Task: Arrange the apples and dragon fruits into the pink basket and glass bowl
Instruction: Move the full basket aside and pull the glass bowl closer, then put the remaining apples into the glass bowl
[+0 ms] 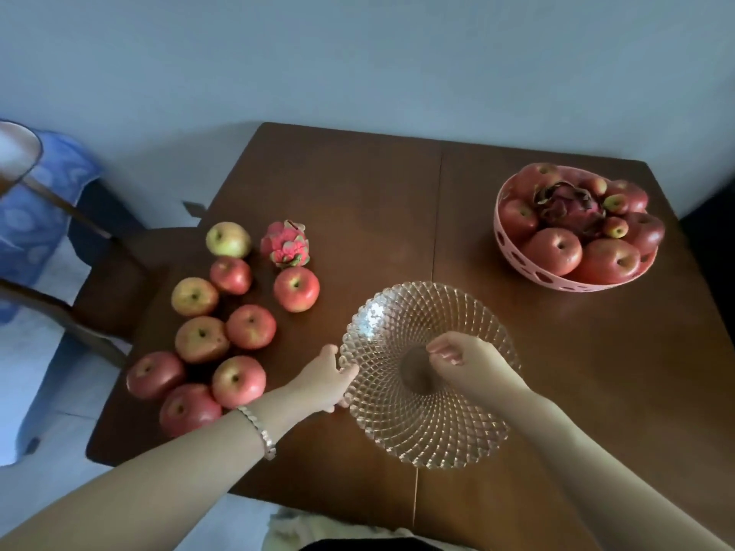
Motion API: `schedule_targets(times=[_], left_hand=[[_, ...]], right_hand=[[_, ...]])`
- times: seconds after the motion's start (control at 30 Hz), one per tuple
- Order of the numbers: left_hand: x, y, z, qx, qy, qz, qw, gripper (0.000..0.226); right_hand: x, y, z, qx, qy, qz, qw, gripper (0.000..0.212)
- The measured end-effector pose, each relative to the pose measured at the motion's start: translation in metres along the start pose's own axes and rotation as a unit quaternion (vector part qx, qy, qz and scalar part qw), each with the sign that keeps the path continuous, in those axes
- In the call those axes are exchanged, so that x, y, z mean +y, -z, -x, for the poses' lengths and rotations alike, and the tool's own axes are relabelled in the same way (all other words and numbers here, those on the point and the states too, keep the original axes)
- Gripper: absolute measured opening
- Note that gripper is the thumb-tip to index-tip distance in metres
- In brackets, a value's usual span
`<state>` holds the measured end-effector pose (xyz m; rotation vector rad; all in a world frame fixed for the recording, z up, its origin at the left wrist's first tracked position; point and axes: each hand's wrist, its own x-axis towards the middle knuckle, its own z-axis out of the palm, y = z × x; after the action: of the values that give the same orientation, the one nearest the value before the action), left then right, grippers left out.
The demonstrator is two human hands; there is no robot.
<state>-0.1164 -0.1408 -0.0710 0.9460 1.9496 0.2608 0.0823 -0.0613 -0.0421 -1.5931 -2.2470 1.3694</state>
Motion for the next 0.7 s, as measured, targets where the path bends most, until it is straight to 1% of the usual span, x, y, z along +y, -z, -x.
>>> schedule_targets(times=[0.03, 0.13, 0.2, 0.3, 0.37, 0.5, 0.57, 0.7], left_hand=[[0.002, 0.011, 0.003, 0.009, -0.023, -0.043, 0.999, 0.057], [-0.015, 0.053, -0.007, 0.086, -0.092, -0.111, 0.986, 0.049], [-0.031, 0.085, -0.018, 0.127, -0.102, -0.157, 0.974, 0.045], [-0.049, 0.113, -0.031, 0.137, -0.100, -0.229, 0.959, 0.053], [-0.059, 0.125, -0.042, 0.130, -0.096, -0.264, 0.951, 0.061], [-0.073, 0.130, -0.059, 0.086, -0.083, -0.321, 0.939, 0.073], [-0.078, 0.129, -0.065, 0.067, -0.077, -0.335, 0.937, 0.077], [-0.085, 0.123, -0.076, 0.037, -0.064, -0.354, 0.932, 0.082]], right_hand=[[-0.010, -0.005, -0.003, 0.002, 0.005, 0.010, 1.000, 0.021], [-0.049, -0.031, -0.023, 0.030, 0.024, 0.033, 0.999, 0.033], [-0.082, -0.057, -0.047, 0.043, 0.034, 0.048, 0.997, 0.047], [-0.118, -0.094, -0.087, 0.031, 0.054, 0.106, 0.992, 0.066], [-0.136, -0.117, -0.118, 0.024, 0.019, 0.125, 0.992, 0.076], [-0.150, -0.147, -0.161, 0.008, -0.132, 0.021, 0.991, 0.090], [-0.148, -0.152, -0.169, 0.010, -0.159, -0.028, 0.987, 0.090], [-0.140, -0.143, -0.164, 0.020, -0.161, -0.117, 0.980, 0.081]])
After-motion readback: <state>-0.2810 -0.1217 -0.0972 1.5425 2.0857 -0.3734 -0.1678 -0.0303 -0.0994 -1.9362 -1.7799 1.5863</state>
